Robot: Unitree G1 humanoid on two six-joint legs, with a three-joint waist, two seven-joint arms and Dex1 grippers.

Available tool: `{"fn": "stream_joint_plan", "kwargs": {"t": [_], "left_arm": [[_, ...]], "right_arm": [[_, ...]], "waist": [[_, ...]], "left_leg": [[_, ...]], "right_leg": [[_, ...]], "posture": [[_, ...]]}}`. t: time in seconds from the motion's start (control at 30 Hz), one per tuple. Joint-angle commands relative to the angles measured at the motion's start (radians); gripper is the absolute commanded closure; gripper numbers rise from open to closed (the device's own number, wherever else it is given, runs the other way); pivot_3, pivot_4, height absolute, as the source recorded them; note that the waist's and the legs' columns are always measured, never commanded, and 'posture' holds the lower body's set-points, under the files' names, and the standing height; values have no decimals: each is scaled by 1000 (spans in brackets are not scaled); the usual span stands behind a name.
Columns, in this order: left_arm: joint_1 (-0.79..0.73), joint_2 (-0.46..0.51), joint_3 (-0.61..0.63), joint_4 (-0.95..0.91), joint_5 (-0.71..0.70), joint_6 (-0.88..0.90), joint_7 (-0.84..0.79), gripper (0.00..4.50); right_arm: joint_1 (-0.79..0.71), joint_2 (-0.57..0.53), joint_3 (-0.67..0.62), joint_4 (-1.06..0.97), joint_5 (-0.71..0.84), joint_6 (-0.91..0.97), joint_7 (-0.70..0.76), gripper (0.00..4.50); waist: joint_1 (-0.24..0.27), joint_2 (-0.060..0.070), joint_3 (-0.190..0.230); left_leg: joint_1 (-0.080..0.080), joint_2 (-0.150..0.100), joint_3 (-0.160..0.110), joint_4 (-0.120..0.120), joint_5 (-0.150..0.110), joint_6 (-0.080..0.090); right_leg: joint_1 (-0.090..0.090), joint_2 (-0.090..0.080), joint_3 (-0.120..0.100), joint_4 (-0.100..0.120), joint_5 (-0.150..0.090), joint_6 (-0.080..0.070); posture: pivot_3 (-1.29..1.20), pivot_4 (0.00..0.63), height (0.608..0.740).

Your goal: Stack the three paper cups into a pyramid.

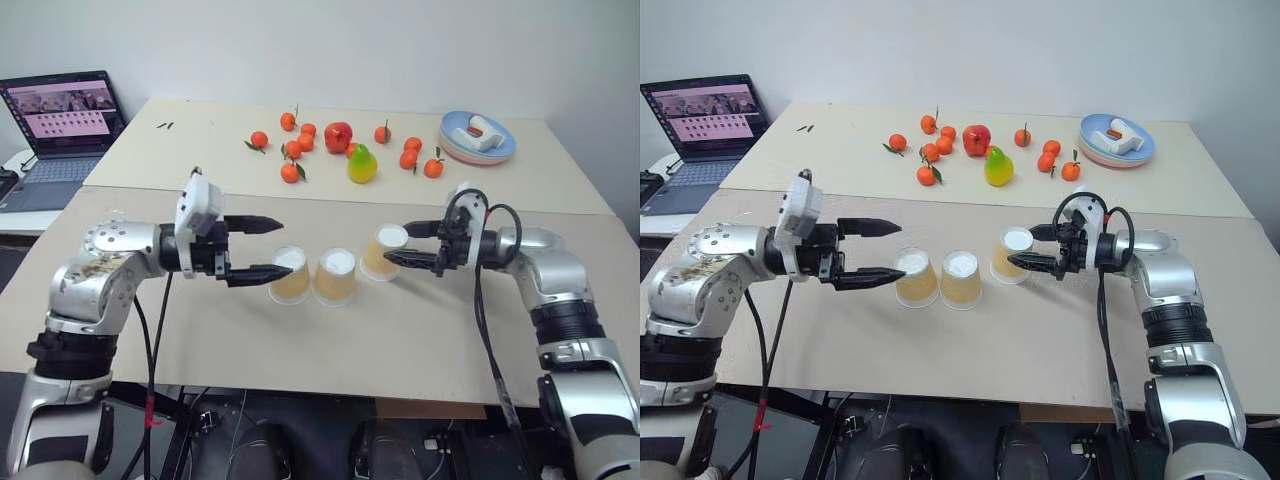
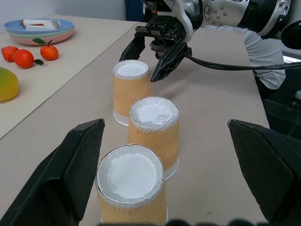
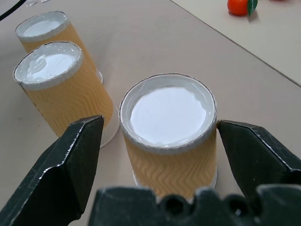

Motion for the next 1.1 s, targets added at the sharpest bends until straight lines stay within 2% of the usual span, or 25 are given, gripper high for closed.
{"fn": "stream_joint_plan", "kwargs": {"t": [0.03,0.4,0.5,0.6,0.63,0.8,0.93,1.1], "left_arm": [[0,8,9,-34,-6,-23,-5,17],[17,22,9,-29,10,-41,-14,17],[18,25,8,-25,15,-46,-14,0],[18,25,6,-24,18,-50,-13,0],[18,25,6,-24,18,-50,-13,0],[29,27,9,-29,24,-56,-9,0],[34,28,8,-34,28,-59,-7,0],[46,31,9,-27,34,-73,-8,0]], "right_arm": [[-37,16,-20,6,-5,-30,-20,0],[-34,55,-47,-10,14,-21,-68,0],[-31,57,-48,-18,17,-21,-71,685],[-24,62,-46,-29,19,-16,-77,1694],[-24,64,-47,-31,19,-13,-82,1786],[-29,55,-60,-105,42,23,-103,1791],[-62,14,-62,-255,86,110,-78,1791],[-194,-33,-10,-423,139,287,-57,1791]], "waist": [[-1,0,0],[-4,0,0],[-7,0,0],[-9,0,0],[-10,0,0],[-14,1,0],[-14,1,1],[-15,3,2]], "left_leg": [[0,0,0,0,0,0],[0,0,0,0,0,0],[0,0,0,0,0,0],[0,0,0,0,0,0],[0,0,0,0,0,0],[0,0,0,0,0,0],[0,0,0,0,0,0],[0,0,0,0,0,0]], "right_leg": [[0,0,0,0,0,0],[0,0,0,0,0,0],[0,0,0,0,0,0],[0,0,0,0,0,0],[0,0,0,0,0,0],[0,0,0,0,0,0],[0,0,0,0,0,0],[-1,0,0,0,0,0]], "posture": [[0,150,663],[0,150,663],[0,150,663],[0,150,663],[0,150,663],[0,150,663],[0,150,663],[0,150,663]]}}
